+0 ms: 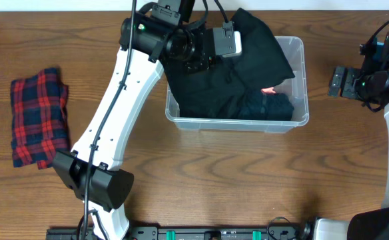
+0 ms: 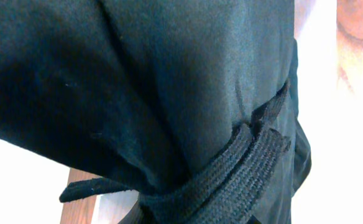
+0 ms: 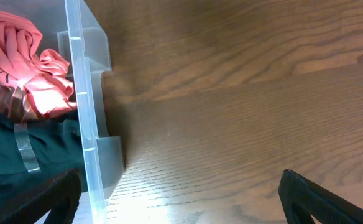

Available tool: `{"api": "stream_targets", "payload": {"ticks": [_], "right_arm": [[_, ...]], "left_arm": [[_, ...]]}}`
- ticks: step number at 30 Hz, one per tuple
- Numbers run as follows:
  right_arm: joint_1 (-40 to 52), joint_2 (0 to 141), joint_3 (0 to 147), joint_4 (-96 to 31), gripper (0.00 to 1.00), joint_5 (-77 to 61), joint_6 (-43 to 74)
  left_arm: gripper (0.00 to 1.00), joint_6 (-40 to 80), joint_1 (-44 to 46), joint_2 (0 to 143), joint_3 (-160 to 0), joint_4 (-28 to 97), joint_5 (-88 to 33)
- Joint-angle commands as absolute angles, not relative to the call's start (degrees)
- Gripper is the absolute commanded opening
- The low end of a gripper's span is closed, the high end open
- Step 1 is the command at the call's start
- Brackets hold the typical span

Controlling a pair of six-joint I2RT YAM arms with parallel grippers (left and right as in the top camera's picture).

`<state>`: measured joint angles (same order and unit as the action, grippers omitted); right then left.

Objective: Pack container
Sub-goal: 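Lift the black bag and swing it right over the bin, then lower the black bag into the bin and open the left gripper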

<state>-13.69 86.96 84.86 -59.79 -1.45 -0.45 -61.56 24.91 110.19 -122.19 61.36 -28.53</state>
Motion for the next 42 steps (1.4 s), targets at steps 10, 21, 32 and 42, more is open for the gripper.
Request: {"api": "stream_targets", "payload": {"ticks": [10,21,32,42], "right_arm": [[-14.0,87.0,85.0,-59.8,0.99,-1.3,0.2],[-14.0,87.0,85.0,-59.8,0.99,-1.3,0.2],[-14.0,87.0,85.0,-59.8,0.99,-1.3,0.2],[-14.0,87.0,85.0,-59.8,0.99,-1.3,0.2]], "left_arm": [[0.06,-61.9,26.9,111.5,-123.2,61.5,-30.7],[0.06,-62.0,26.9,112.2,-123.0,62.8,-30.7],[0.06,-62.0,28.2,116.7,-123.0,62.8,-30.7],[0.14,-62.0,30.6,117.9,-123.0,62.8,-30.7]]}}
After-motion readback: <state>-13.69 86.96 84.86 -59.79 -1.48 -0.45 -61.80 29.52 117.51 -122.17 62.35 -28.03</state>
